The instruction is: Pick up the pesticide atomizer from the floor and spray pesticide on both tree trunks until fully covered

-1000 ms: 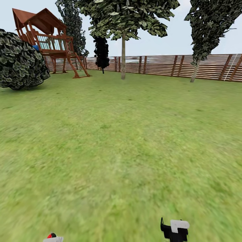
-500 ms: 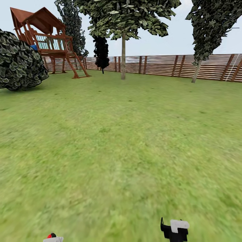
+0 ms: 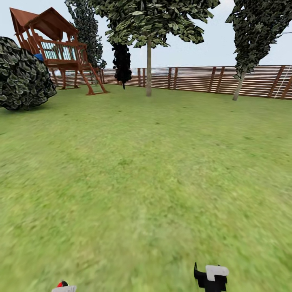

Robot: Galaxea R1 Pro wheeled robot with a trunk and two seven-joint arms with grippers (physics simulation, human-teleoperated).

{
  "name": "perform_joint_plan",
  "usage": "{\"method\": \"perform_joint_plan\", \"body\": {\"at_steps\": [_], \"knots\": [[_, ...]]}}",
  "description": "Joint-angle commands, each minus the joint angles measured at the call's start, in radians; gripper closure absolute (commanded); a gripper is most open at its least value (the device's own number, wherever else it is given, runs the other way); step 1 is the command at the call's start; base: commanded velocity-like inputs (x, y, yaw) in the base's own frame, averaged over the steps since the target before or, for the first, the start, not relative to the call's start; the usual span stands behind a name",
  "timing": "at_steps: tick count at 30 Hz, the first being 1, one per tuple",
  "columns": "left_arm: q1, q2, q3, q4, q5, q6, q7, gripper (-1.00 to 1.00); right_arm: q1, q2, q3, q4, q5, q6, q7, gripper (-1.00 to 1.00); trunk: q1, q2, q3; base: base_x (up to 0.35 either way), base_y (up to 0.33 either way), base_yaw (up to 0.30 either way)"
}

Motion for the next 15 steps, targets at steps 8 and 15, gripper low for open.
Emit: {"method": "perform_joint_plan", "body": {"at_steps": [8,15], "knots": [[-0.001,0.0,0.008,0.0,0.004,-0.002,-0.01,1.0,-0.001,0.0,-0.007,0.001,0.01,-0.002,-0.005,-1.0,0.0,0.0,-0.001,0.338,0.0,0.0],[-0.001,0.0,0.008,0.0,0.004,-0.002,-0.01,1.0,-0.001,-0.004,-0.007,0.001,0.012,-0.002,-0.003,-1.0,0.0,0.0,-0.001,0.338,0.0,0.0]]}}
